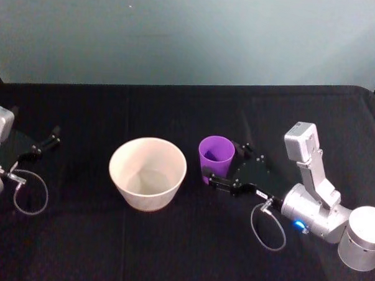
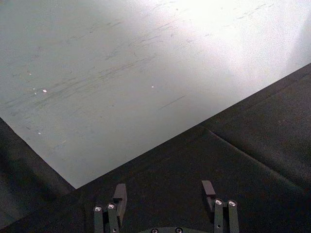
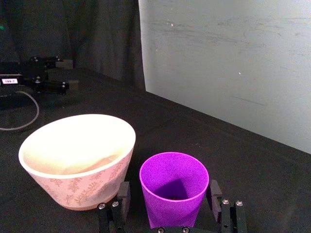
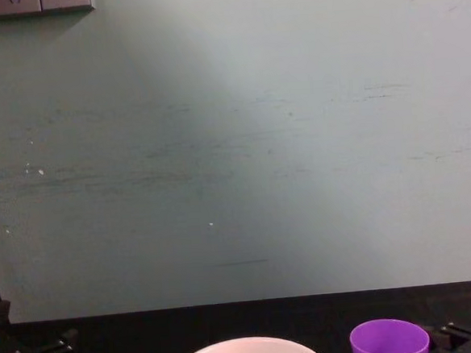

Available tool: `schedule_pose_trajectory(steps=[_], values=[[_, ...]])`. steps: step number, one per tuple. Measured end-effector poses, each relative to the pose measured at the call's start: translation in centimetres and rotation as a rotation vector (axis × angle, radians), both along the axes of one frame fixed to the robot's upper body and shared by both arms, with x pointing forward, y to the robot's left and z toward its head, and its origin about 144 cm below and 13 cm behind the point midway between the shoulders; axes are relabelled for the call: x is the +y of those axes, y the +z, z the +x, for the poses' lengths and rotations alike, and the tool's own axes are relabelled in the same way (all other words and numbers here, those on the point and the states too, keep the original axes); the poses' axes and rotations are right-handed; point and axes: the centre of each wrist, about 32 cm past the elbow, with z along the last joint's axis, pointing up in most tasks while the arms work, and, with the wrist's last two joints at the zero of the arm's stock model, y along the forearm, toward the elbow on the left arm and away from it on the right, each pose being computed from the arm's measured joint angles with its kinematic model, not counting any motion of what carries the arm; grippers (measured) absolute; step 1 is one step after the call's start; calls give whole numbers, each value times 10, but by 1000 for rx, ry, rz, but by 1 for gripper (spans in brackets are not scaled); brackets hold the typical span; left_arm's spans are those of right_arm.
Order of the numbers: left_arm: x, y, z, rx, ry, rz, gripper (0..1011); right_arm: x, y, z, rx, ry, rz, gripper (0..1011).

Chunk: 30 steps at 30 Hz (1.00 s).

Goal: Pick up the cup and pour the mung beans from the cup into the bowl.

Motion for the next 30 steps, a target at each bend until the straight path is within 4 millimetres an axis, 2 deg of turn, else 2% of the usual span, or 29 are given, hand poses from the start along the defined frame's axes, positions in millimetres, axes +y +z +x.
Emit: schedule_pose_trajectory(steps=[30], values=[[0,0,0,0,0,0,1000,-3,-12,7,11,26,85,1002]])
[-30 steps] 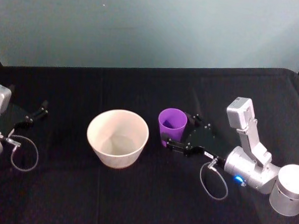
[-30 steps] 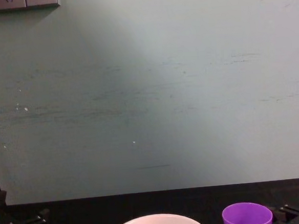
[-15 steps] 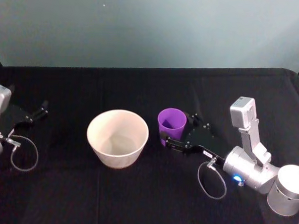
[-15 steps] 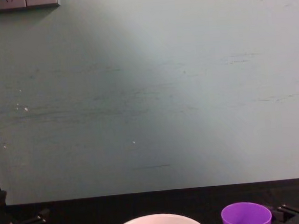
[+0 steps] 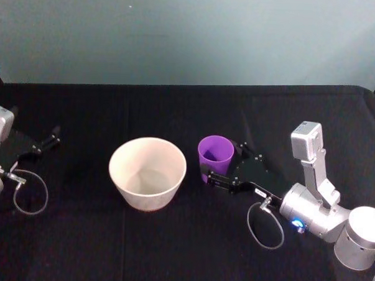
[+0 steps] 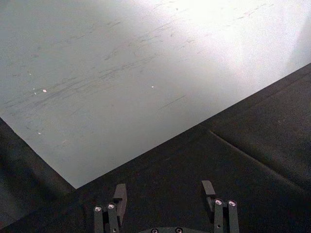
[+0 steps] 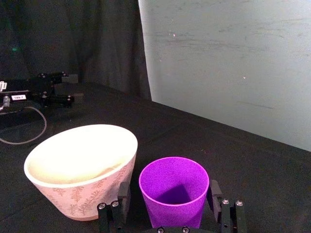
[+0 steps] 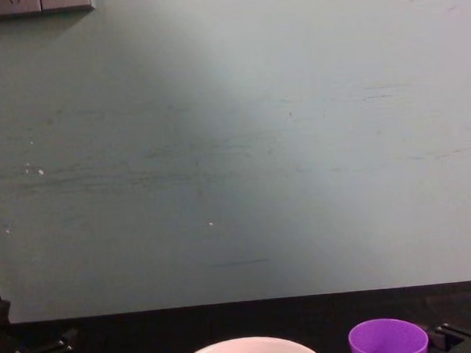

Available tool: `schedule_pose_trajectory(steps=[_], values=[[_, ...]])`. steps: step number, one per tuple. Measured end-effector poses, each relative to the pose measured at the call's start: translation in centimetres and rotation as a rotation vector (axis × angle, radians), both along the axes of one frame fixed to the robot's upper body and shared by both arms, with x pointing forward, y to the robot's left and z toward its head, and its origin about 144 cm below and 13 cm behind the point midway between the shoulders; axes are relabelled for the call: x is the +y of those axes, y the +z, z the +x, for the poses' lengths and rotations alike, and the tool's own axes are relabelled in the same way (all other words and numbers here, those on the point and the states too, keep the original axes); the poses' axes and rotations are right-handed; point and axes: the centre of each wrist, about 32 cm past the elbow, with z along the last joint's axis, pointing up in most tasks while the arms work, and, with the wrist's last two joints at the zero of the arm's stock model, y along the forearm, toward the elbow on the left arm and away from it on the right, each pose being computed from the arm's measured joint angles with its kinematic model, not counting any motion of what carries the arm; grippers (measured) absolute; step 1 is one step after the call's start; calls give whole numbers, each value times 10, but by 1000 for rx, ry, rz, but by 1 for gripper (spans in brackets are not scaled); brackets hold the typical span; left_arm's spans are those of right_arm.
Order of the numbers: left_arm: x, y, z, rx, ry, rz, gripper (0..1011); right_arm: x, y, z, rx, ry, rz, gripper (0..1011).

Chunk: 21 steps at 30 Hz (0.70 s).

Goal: Pick up the cup and pour the mung beans from the cup into the bowl.

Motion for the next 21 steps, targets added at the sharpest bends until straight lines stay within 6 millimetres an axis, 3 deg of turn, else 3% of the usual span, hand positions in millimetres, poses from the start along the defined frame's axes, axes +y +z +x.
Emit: schedule_pose_trajectory(steps=[11,21], values=[[0,0,0,0,0,0,1000,0,0,0,0,1,0,1002],[0,0,0,0,0,0,1000,0,0,0,0,1,0,804]])
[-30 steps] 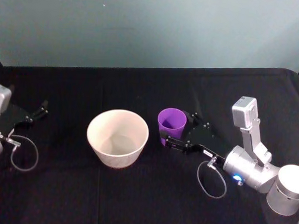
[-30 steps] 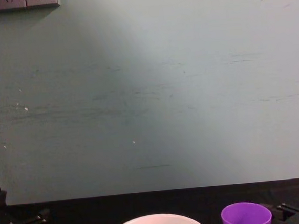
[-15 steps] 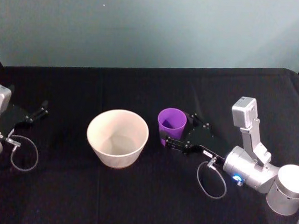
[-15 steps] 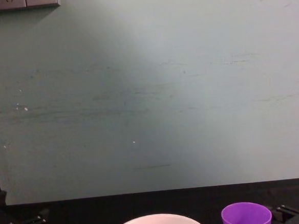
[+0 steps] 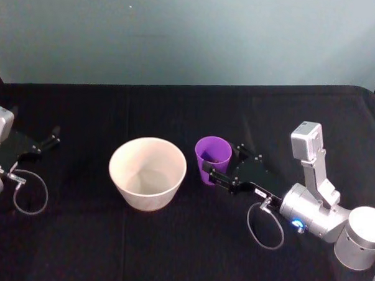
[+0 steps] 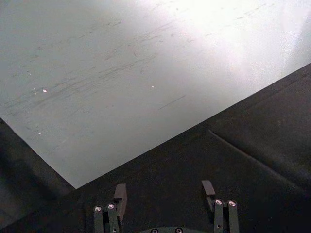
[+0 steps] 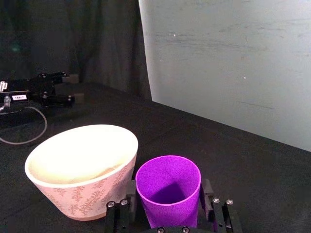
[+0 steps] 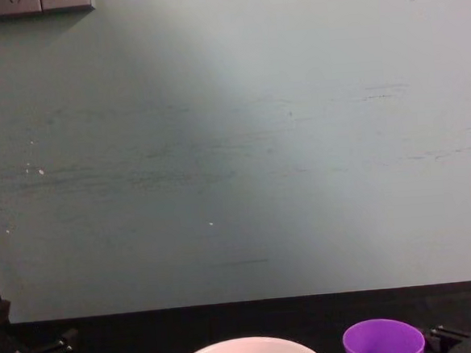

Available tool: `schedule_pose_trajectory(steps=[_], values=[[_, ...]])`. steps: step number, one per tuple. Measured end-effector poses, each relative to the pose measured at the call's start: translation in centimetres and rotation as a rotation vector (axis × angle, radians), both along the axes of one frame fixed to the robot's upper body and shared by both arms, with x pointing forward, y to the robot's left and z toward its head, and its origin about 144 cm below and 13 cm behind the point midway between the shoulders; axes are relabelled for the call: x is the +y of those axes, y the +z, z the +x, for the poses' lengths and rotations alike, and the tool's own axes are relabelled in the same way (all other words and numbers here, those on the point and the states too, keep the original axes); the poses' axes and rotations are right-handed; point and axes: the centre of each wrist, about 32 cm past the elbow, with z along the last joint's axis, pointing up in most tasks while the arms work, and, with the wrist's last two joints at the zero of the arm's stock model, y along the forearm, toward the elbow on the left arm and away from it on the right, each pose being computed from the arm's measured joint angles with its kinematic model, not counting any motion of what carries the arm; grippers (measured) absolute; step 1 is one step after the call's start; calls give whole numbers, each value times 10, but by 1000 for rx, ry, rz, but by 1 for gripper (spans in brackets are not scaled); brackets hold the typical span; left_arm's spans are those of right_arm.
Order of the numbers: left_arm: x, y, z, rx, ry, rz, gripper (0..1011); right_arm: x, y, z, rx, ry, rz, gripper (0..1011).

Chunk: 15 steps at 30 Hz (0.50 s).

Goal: Pick up the cup and pour the mung beans from the cup into the bowl.

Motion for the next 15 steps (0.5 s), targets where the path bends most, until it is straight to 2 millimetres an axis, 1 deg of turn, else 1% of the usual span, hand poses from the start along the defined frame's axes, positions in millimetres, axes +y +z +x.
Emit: schedule_pose_trajectory(steps=[10,15], values=[[0,0,0,0,0,0,1000,0,0,0,0,0,0,739],[0,0,0,0,0,0,1000,0,1,-1,-9,4,-4,723]])
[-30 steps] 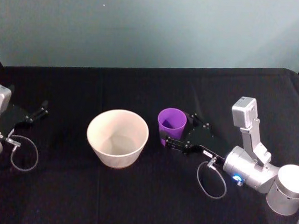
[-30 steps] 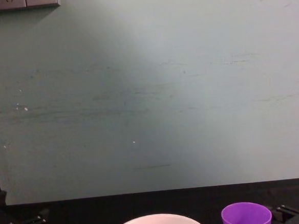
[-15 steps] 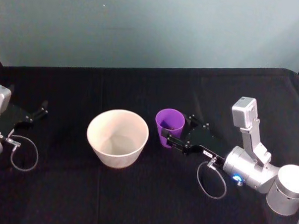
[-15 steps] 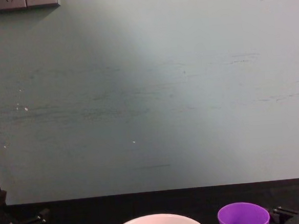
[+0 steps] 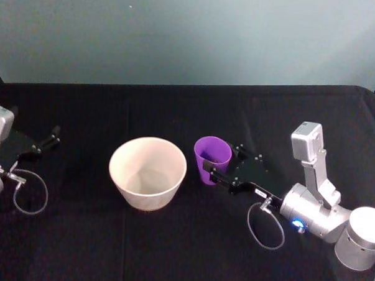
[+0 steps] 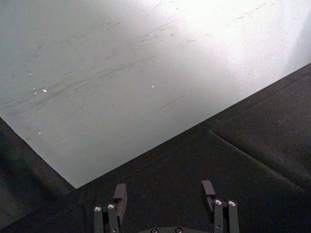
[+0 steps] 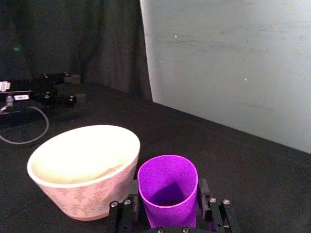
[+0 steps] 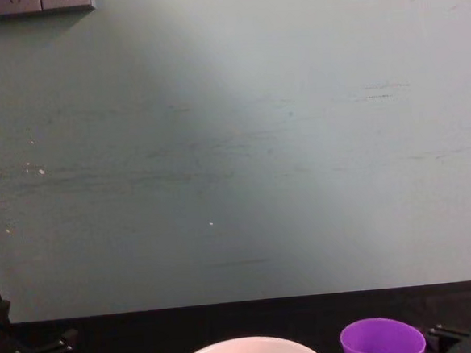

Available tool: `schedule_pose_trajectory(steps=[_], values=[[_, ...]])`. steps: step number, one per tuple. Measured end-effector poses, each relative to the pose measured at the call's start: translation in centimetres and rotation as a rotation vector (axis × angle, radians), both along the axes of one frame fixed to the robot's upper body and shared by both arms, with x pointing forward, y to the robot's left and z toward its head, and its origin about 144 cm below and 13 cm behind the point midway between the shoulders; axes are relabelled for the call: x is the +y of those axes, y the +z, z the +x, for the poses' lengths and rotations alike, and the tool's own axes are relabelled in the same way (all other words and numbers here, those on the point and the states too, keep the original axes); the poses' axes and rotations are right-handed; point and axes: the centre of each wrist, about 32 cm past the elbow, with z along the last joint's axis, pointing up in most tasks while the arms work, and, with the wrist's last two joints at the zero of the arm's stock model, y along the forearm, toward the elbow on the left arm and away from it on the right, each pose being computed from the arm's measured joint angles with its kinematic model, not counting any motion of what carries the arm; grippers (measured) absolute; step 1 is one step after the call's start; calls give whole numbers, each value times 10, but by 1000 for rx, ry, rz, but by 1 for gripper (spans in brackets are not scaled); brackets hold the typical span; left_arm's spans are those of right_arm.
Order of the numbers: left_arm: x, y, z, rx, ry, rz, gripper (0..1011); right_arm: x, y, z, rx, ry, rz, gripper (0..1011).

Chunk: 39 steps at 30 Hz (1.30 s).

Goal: Pick up the cup and pour the mung beans from the cup into the bowl.

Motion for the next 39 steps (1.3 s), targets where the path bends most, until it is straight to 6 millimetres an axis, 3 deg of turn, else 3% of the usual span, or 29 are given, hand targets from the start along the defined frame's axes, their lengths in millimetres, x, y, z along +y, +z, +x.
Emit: schedule_pose_trajectory(steps=[13,19,29,34,39], values=[[0,0,0,0,0,0,1000,-9,30,-5,-2,-36,27,715],[0,0,0,0,0,0,1000,-12,57,-6,19,-40,55,715],[0,0,0,0,0,0,1000,-10,122,-15,-5,-24,49,715],[0,0,0,0,0,0,1000,-11,144,-16,-3,-28,32,715],[0,0,0,0,0,0,1000,-12,152,-16,-7,-28,27,715]])
